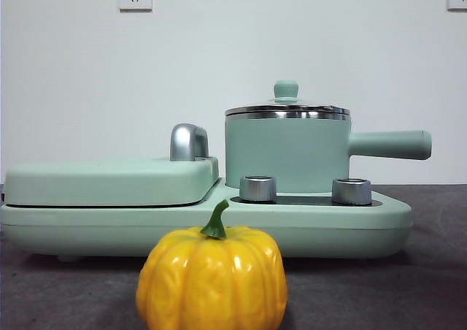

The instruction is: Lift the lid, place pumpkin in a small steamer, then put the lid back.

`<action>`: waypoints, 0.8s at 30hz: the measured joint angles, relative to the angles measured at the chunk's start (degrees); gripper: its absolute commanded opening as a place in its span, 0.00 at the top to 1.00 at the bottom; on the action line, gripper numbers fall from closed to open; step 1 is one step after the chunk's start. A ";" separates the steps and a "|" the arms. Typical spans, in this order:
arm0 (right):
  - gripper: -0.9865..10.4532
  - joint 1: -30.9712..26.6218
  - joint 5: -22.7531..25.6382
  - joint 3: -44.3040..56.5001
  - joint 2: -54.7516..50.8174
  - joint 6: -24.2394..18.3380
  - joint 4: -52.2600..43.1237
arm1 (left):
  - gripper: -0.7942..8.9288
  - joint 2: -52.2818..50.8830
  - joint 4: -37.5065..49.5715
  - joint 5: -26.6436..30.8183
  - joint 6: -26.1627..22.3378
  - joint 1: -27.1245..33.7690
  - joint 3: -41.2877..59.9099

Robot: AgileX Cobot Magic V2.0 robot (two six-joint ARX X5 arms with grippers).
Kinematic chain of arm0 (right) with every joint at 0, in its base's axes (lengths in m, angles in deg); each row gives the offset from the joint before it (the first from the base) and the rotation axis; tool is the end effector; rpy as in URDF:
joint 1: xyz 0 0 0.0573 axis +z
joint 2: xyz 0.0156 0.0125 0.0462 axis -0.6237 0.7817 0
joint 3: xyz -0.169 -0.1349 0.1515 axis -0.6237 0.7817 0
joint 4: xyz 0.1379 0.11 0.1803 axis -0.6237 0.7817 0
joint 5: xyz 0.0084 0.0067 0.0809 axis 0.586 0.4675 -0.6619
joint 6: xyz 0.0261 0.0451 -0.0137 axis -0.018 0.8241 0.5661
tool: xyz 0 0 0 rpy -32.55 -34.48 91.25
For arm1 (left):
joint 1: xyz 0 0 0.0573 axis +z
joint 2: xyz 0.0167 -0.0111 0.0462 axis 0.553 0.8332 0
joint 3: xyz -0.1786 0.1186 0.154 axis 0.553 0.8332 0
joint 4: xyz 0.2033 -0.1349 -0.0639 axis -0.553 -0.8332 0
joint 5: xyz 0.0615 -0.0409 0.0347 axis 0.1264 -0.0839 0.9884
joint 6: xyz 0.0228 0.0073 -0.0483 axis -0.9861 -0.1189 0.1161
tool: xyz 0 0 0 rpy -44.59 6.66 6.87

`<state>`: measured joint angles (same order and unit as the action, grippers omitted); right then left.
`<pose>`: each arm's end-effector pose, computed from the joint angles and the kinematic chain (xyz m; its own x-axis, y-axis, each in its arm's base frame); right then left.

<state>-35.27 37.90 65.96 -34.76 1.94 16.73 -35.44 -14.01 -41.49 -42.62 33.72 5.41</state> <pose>0.0966 0.0071 0.1686 0.9938 0.1109 0.0109 -0.1114 0.9884 0.1035 0.0952 -0.0004 0.1837 0.9917 -0.0215 0.1269 0.0380 0.9910 -0.1285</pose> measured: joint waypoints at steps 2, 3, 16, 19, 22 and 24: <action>0.90 0.00 1.60 0.00 0.00 4.31 0.33 | 0.91 0.00 0.04 0.00 3.96 0.00 0.00; 0.90 0.00 1.81 0.00 0.00 6.29 0.37 | 0.91 0.00 -0.09 0.00 6.32 0.00 0.00; 0.90 0.00 1.79 -6.14 0.04 13.44 8.72 | 0.91 0.57 -11.91 -0.26 25.27 0.00 -2.27; 0.90 0.00 1.79 -9.44 0.85 13.84 12.11 | 0.91 1.42 -15.45 -0.26 25.64 0.00 -6.25; 0.90 0.00 1.79 -12.79 2.73 13.94 15.43 | 0.91 2.71 -18.47 -0.26 25.53 0.00 -10.62; 0.90 0.00 1.77 -15.06 4.33 13.99 16.81 | 0.91 4.13 -21.29 -0.26 24.74 0.00 -13.59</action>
<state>-35.27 39.67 50.91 -30.43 15.93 33.54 -31.31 -35.30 -41.75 -17.88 33.72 -8.18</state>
